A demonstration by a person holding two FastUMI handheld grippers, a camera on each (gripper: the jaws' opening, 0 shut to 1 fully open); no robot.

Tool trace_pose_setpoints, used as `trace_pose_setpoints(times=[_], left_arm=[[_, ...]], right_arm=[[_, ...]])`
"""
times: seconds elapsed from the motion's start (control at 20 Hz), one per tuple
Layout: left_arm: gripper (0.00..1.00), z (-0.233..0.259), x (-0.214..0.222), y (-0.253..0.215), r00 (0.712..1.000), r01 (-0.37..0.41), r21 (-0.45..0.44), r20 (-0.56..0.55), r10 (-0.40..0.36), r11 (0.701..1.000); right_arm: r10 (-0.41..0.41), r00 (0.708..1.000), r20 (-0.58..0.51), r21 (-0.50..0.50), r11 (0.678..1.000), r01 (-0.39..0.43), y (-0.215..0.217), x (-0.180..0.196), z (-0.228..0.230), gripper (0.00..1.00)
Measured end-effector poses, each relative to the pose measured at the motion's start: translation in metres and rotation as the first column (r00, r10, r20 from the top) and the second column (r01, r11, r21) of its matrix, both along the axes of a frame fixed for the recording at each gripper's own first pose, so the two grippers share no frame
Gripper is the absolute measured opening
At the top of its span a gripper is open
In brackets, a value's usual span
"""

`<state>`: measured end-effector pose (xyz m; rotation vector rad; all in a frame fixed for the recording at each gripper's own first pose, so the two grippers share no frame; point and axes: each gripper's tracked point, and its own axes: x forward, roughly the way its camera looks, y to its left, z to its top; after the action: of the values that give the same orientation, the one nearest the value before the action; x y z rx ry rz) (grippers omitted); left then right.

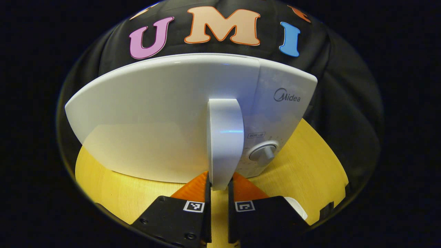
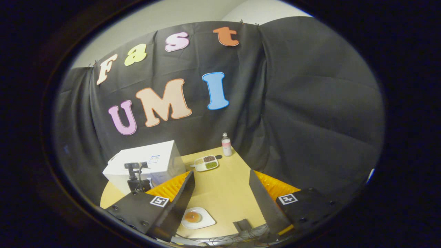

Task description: Open the microwave oven with the left hand, put the food in, and close the microwave oven.

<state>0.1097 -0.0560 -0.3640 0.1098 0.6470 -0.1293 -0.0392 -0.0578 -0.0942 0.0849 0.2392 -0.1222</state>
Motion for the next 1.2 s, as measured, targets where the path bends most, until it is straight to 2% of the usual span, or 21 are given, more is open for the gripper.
trace_pose_setpoints(times=[0.55,0.6,0.65,0.7,0.8,0.85,0.95,1.0,1.05,1.2], left_arm=[[0.11,0.003,-0.003,0.000,1.000,-0.006,-0.019,-0.011,0.006,1.000],[0.10,0.003,-0.003,0.000,1.000,-0.009,-0.020,-0.014,0.009,1.000],[0.09,0.002,-0.004,0.001,1.000,-0.020,-0.023,-0.023,0.020,1.000],[0.08,-0.001,-0.021,0.003,0.997,-0.048,-0.035,-0.060,0.046,0.998],[0.07,0.003,-0.045,0.009,1.000,-0.013,-0.035,-0.028,0.012,0.999],[0.09,0.003,-0.060,0.013,0.999,-0.002,-0.035,-0.035,0.001,0.999],[0.07,0.001,-0.088,0.024,0.999,0.007,-0.043,-0.045,-0.009,0.999],[0.07,0.001,-0.099,0.028,0.999,0.006,-0.042,-0.054,-0.008,0.999],[0.07,0.001,-0.109,0.033,0.998,0.009,-0.033,-0.056,-0.011,0.999],[0.13,0.001,-0.133,0.048,0.998,-0.002,-0.016,-0.055,0.001,1.000]], right_arm=[[0.024,0.998,-0.059,-0.001,1.000,-0.024,0.012,-0.001,-0.028,0.92],[0.033,0.997,-0.065,0.000,0.999,-0.033,0.016,0.001,-0.031,0.99],[0.042,0.997,-0.067,-0.002,0.999,-0.042,0.020,0.004,-0.033,0.99],[0.052,0.996,-0.070,-0.002,0.999,-0.052,0.024,0.005,-0.035,0.99],[0.076,0.994,-0.082,0.000,0.997,-0.077,0.033,0.011,-0.042,0.99],[0.093,0.991,-0.093,0.006,0.996,-0.093,0.038,0.013,-0.047,0.99],[0.141,0.984,-0.111,0.019,0.990,-0.140,0.054,0.018,-0.056,0.99],[0.166,0.979,-0.119,0.017,0.986,-0.165,0.061,0.021,-0.061,0.92],[0.188,0.974,-0.125,0.013,0.982,-0.188,0.067,0.024,-0.064,0.99],[0.243,0.959,-0.147,0.002,0.970,-0.245,0.083,0.028,-0.076,0.99]])
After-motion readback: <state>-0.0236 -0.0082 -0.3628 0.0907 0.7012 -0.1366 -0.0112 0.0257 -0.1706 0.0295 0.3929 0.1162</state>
